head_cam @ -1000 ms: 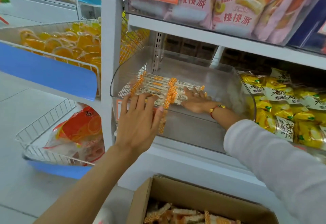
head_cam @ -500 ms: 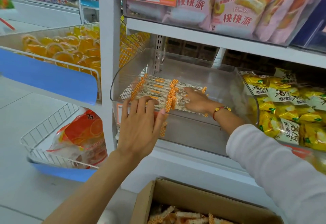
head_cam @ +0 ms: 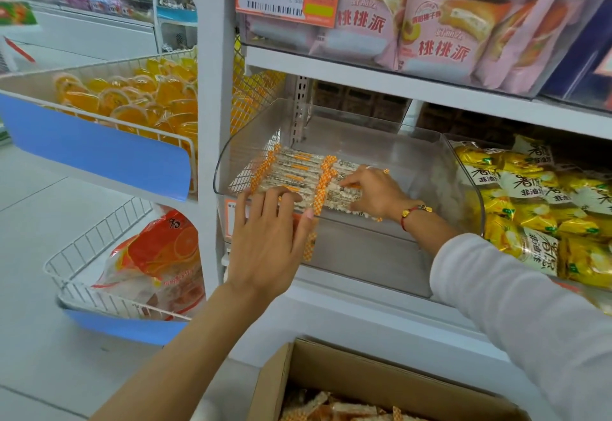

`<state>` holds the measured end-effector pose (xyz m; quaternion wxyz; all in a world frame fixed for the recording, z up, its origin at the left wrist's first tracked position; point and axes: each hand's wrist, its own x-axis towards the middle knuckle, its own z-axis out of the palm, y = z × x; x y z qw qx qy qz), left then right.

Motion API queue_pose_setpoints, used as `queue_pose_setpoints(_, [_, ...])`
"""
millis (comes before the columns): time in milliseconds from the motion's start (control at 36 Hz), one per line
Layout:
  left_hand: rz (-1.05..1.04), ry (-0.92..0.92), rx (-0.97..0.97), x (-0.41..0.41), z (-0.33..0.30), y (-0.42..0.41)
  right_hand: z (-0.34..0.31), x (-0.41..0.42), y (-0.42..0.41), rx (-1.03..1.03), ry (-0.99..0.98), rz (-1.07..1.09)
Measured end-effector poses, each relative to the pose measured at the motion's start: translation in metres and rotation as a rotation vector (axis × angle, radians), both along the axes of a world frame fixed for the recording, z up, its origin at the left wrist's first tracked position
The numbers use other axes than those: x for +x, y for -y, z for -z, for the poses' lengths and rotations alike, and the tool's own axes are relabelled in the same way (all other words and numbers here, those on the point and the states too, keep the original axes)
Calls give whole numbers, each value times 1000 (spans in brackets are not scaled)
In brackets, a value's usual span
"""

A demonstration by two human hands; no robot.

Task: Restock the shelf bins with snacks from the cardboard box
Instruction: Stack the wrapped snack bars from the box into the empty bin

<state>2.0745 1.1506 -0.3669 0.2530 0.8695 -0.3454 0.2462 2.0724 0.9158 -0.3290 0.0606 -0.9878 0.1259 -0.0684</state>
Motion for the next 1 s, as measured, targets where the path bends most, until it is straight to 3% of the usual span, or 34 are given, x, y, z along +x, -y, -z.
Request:
queue_pose_setpoints(139, [-9,-14,24,-2,-2,0,-8,-6,-4,13,-101,14])
queue_pose_setpoints(250, [-33,41,54,-10,-9,-2,-17,-28,-6,-38,-33,1])
queue_pose_setpoints(444, [207,321,42,-53,-20,10,-37,-131,-40,91,405,-97])
queue_pose_setpoints(528, [307,309,82,-79,-10,20,-17,-188,-54,57,493,-140])
queue_pose_setpoints(611, [366,188,134,-100,16,28,27,-231,-55,54,302,-72])
queue_pose_setpoints(722, [405,-79,468,-118,61,29,96,-276,-39,94,-165,42])
queue_pose_setpoints(778, [368,-179,569,-123,87,27,134,-295,-32,144,-307,83])
queue_pose_setpoints(917, [308,-424,572,-151,154,23,220,-336,-21,278,-632,130])
queue_pose_setpoints(1000, [327,-504,723,-165,200,13,252,-353,-8,388,-856,149])
